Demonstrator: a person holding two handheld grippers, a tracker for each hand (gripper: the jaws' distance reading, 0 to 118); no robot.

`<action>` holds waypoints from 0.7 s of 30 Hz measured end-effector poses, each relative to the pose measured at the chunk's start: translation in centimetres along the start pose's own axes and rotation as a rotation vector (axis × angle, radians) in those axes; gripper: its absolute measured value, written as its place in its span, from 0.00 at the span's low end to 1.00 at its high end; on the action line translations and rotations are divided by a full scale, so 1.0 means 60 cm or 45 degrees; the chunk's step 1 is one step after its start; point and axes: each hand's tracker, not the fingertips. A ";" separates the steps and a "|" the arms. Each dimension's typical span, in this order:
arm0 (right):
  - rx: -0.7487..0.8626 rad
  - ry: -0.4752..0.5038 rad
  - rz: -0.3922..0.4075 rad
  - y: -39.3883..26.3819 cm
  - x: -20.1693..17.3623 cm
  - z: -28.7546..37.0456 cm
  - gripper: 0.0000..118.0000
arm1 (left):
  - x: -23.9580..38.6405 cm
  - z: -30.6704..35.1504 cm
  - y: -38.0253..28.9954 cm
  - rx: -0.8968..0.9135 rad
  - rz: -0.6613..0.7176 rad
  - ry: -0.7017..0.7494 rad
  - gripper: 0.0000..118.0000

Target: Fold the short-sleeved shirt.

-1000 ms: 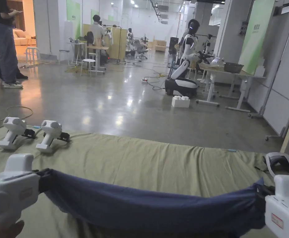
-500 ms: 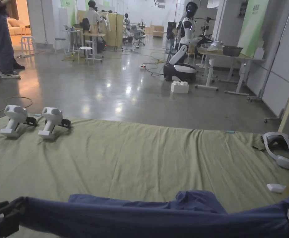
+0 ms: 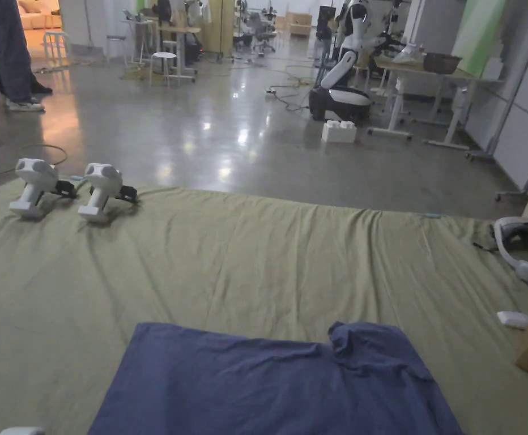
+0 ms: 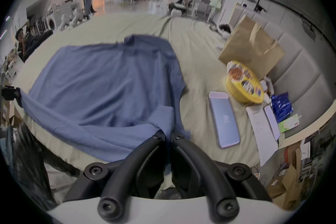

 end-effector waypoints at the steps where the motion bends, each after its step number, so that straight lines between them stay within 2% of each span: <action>1: -0.021 0.004 0.016 -0.005 -0.002 -0.008 0.06 | -0.002 -0.008 -0.003 -0.020 0.006 0.001 0.06; 4: -0.069 0.005 0.024 -0.014 -0.007 -0.027 0.07 | -0.005 -0.025 -0.013 -0.100 0.032 0.006 0.06; 7: -0.088 0.004 0.028 -0.012 -0.006 -0.031 0.20 | -0.005 -0.026 -0.016 -0.133 0.037 0.010 0.09; 9: -0.084 -0.021 0.034 0.000 -0.007 -0.025 0.51 | -0.005 -0.022 -0.011 -0.133 0.042 0.018 0.24; 11: -0.029 -0.045 0.015 0.014 -0.004 -0.006 0.58 | -0.005 -0.010 -0.001 -0.122 0.051 0.040 0.45; 13: 0.039 -0.045 -0.022 0.036 -0.001 0.009 0.66 | -0.008 0.004 0.013 -0.087 0.074 0.025 0.53; 17: 0.231 0.008 -0.068 0.085 0.001 0.030 0.68 | 0.007 0.034 0.060 0.059 0.081 0.006 0.56; 19: 0.323 -0.005 -0.107 0.106 -0.003 0.039 0.68 | 0.030 0.050 0.080 0.152 0.059 0.011 0.56; 21: 0.455 0.041 -0.163 0.124 -0.011 0.053 0.68 | 0.058 0.066 0.098 0.253 0.055 0.003 0.56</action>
